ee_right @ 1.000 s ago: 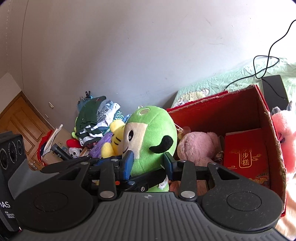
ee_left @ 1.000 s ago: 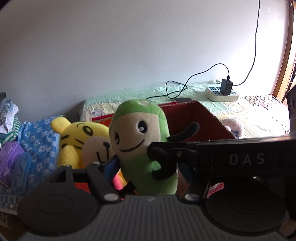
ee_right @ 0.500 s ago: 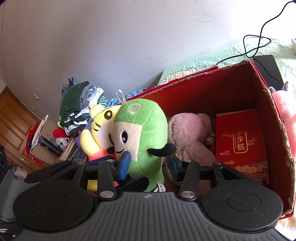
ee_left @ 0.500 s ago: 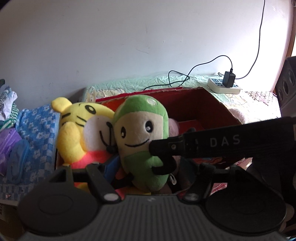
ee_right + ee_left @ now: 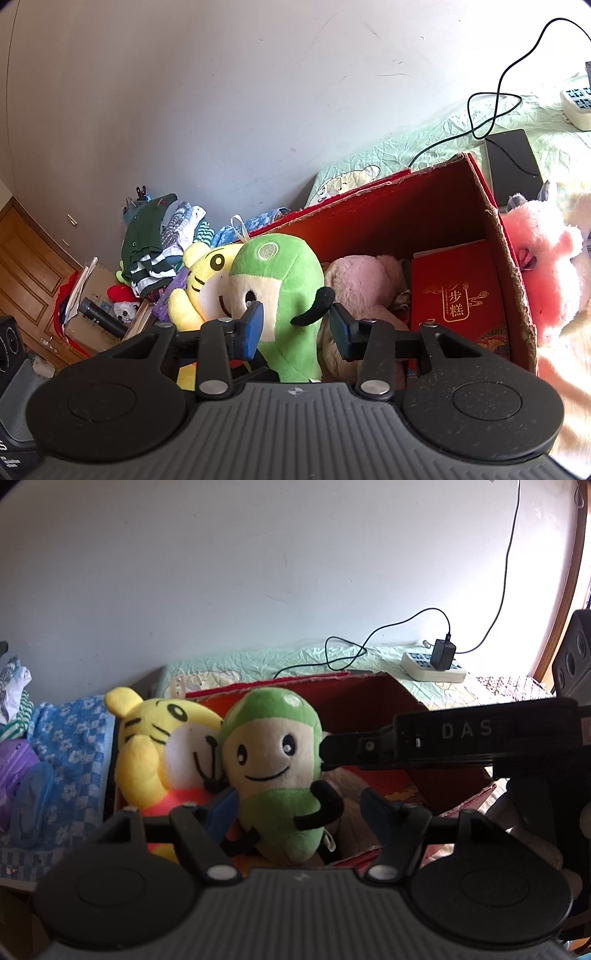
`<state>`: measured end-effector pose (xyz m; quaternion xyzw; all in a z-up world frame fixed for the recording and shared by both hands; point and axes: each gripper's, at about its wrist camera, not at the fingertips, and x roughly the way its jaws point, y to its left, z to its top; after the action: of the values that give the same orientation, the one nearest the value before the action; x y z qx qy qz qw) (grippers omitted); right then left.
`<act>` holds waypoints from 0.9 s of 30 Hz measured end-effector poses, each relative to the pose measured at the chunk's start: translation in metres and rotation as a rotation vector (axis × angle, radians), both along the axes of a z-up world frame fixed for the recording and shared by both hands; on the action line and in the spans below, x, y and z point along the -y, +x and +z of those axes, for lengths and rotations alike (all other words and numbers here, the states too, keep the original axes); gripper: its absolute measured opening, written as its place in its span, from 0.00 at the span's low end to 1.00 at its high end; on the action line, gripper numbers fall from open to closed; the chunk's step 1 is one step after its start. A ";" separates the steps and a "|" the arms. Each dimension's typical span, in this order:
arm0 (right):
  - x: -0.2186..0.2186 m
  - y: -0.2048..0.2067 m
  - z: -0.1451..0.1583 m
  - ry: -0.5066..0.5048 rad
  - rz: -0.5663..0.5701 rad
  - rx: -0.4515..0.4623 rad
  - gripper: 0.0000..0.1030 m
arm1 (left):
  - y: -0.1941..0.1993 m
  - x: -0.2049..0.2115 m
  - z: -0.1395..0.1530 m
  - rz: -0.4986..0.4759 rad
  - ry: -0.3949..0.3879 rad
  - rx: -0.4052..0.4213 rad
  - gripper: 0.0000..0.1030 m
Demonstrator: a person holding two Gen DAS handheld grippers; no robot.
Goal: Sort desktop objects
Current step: 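Lower the bean plush beside the tiger and open the right gripper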
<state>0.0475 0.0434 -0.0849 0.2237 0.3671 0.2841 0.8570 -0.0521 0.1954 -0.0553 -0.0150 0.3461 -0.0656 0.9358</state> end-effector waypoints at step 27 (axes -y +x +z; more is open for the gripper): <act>0.026 -0.035 0.006 -0.007 -0.050 0.041 0.38 | -0.003 0.019 0.005 0.125 0.118 -0.090 0.78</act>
<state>0.0122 0.0173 -0.0787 0.2237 0.3450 0.2659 0.8719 -0.0551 0.1761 -0.0504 0.0157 0.3896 0.0142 0.9207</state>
